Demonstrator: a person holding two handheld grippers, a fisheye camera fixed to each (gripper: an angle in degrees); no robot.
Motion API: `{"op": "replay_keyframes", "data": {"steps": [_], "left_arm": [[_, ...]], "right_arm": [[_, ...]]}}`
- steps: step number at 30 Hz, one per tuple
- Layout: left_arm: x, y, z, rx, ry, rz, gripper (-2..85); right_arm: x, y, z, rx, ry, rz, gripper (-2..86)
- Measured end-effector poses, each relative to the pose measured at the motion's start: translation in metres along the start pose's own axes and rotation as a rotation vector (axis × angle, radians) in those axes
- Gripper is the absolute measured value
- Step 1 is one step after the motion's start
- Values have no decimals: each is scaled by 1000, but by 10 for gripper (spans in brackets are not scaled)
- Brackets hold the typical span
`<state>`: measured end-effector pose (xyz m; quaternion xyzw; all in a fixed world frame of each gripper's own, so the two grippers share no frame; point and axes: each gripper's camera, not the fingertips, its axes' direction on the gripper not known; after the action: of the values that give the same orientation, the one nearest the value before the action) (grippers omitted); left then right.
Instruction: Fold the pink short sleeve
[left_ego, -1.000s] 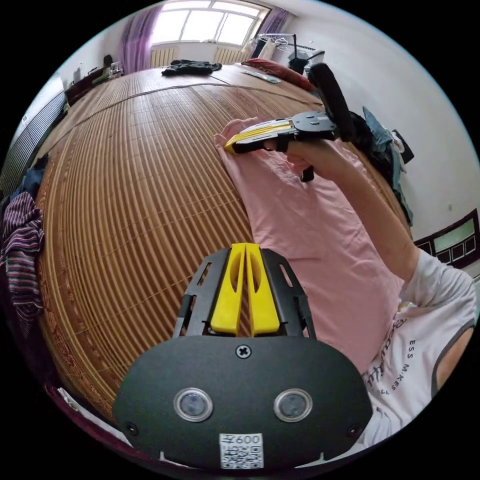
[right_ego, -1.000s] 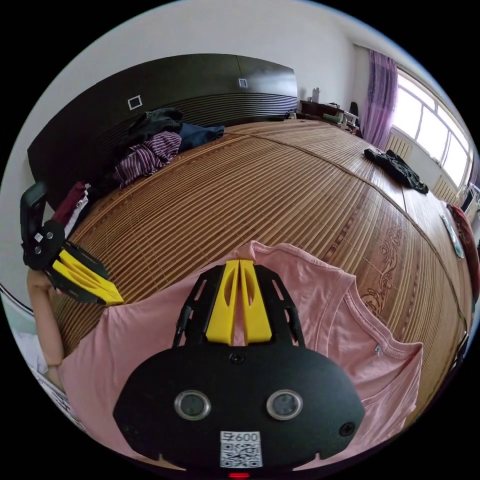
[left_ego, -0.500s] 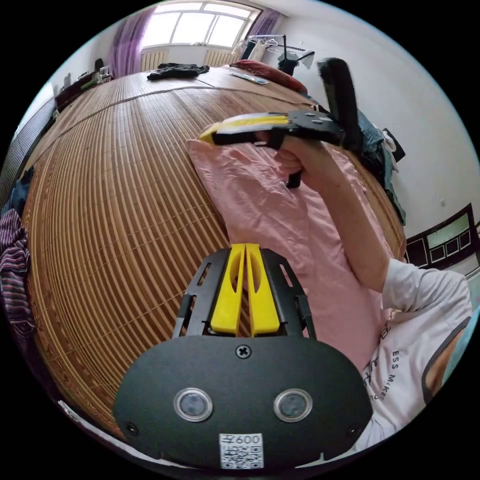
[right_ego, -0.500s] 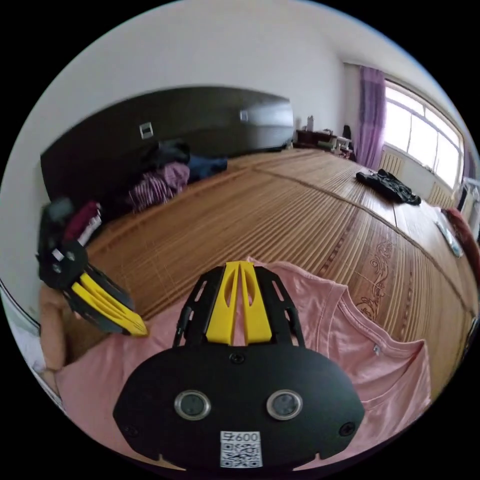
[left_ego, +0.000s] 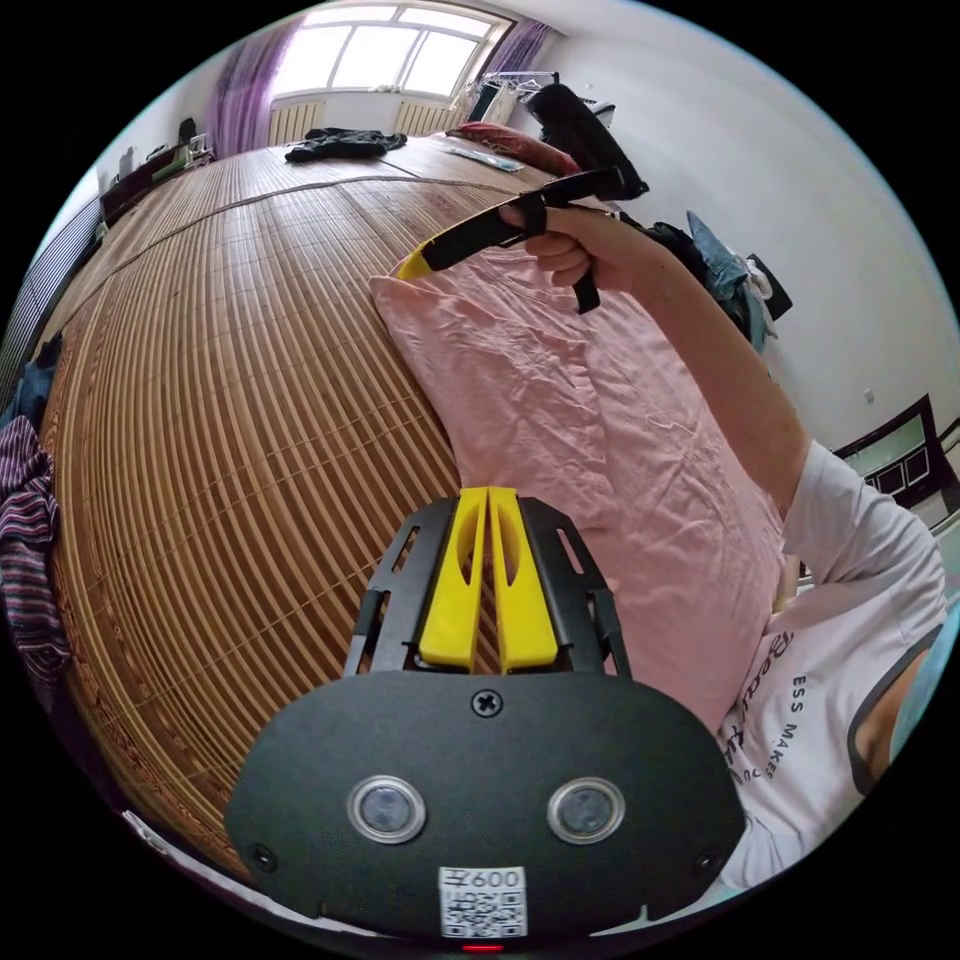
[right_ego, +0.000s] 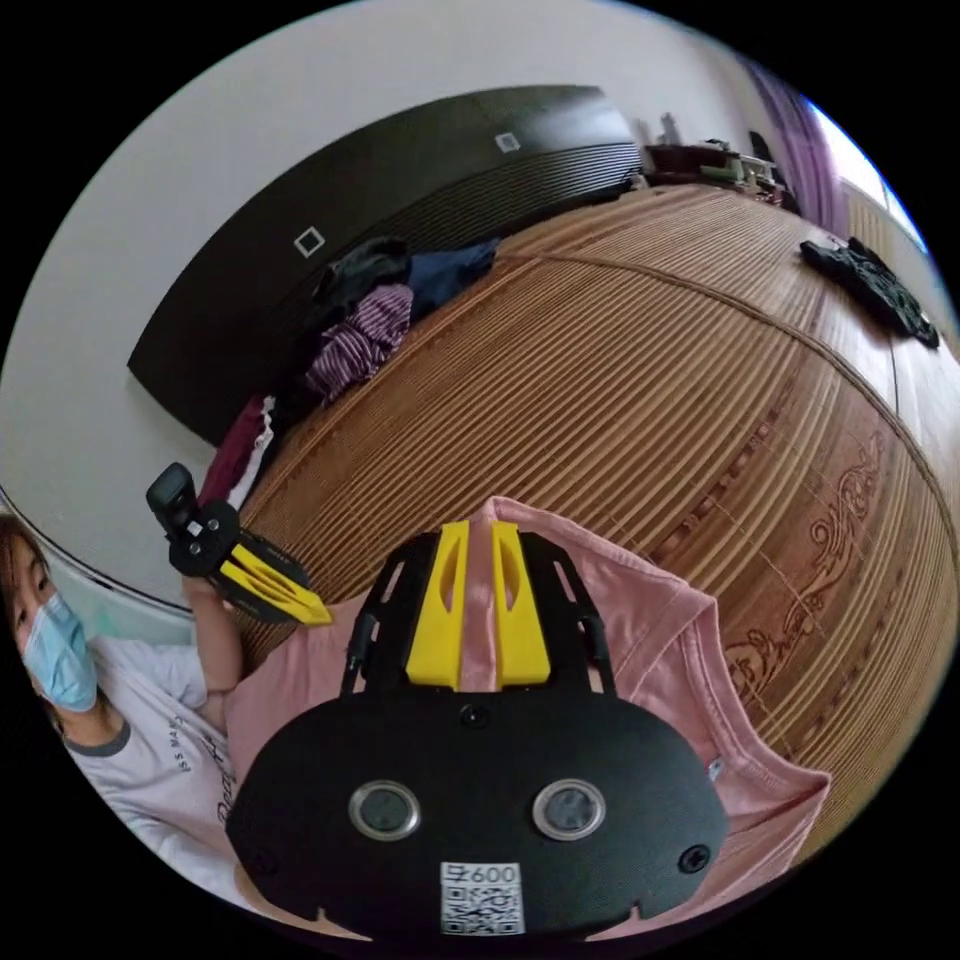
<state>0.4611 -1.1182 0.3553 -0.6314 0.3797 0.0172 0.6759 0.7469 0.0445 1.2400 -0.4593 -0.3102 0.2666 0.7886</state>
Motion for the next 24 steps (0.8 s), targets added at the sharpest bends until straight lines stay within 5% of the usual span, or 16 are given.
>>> {"op": "replay_keyframes", "data": {"steps": [24], "left_arm": [[33, 15, -6, 1, 49, 17, 2]], "right_arm": [[-22, -126, 6, 9, -97, -21, -9]]}}
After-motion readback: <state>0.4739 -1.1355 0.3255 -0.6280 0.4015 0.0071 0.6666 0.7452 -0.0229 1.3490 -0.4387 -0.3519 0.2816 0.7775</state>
